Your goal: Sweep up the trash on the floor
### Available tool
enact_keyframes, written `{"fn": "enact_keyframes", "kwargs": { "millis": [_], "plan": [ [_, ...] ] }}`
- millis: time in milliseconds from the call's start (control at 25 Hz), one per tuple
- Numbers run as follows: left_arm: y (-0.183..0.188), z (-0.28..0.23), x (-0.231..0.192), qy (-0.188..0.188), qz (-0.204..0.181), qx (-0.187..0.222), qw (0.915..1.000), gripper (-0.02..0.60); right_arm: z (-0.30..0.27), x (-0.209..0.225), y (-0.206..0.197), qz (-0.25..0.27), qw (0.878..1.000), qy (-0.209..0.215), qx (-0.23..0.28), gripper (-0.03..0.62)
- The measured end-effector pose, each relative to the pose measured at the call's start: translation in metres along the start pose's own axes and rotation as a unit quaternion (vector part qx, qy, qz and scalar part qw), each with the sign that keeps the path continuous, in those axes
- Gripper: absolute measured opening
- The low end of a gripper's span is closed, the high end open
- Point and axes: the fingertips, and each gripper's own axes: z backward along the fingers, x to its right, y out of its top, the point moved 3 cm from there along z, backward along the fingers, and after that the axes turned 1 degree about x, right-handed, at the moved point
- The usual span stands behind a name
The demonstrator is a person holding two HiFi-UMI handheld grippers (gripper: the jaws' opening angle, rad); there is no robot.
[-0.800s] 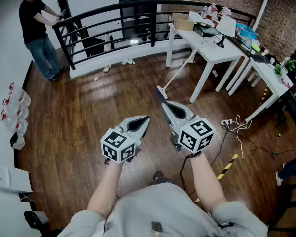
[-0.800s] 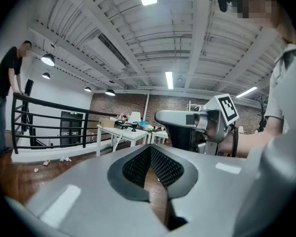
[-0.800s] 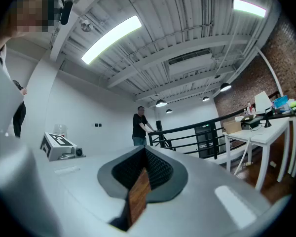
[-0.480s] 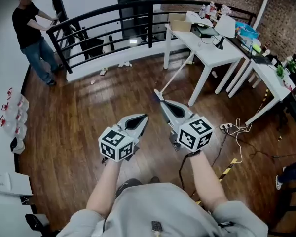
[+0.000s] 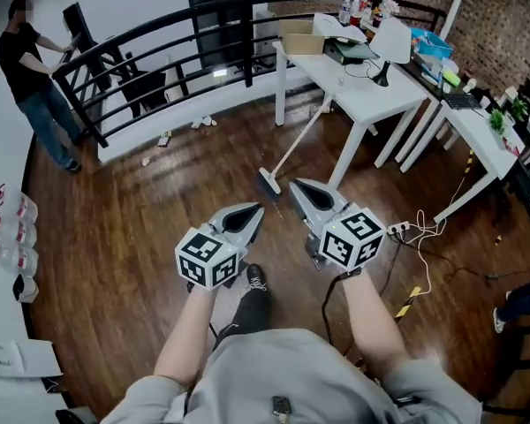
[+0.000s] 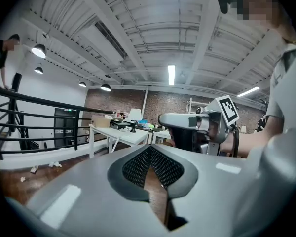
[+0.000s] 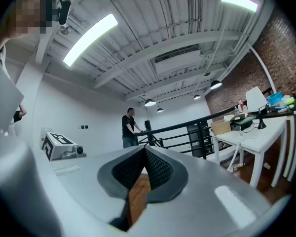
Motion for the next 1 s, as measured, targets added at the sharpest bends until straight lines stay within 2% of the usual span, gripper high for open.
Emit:
{"fn": "enact_keyframes", "kwargs": {
  "millis": [600, 1000],
  "plan": [
    [0.043, -0.193, -0.163, -0.062, 0.017, -0.007, 0.9979, 0.005, -0.147, 0.191, 0.04, 0.011, 0.998, -0.052, -0.029, 0.0],
    [0.051, -0.294, -0.221, -0.091, 0.015, -0.018, 0.9956, 0.005, -0.185, 0.299, 0.042, 0.011, 0.994, -0.089, -0.055, 0.0]
  ]
}}
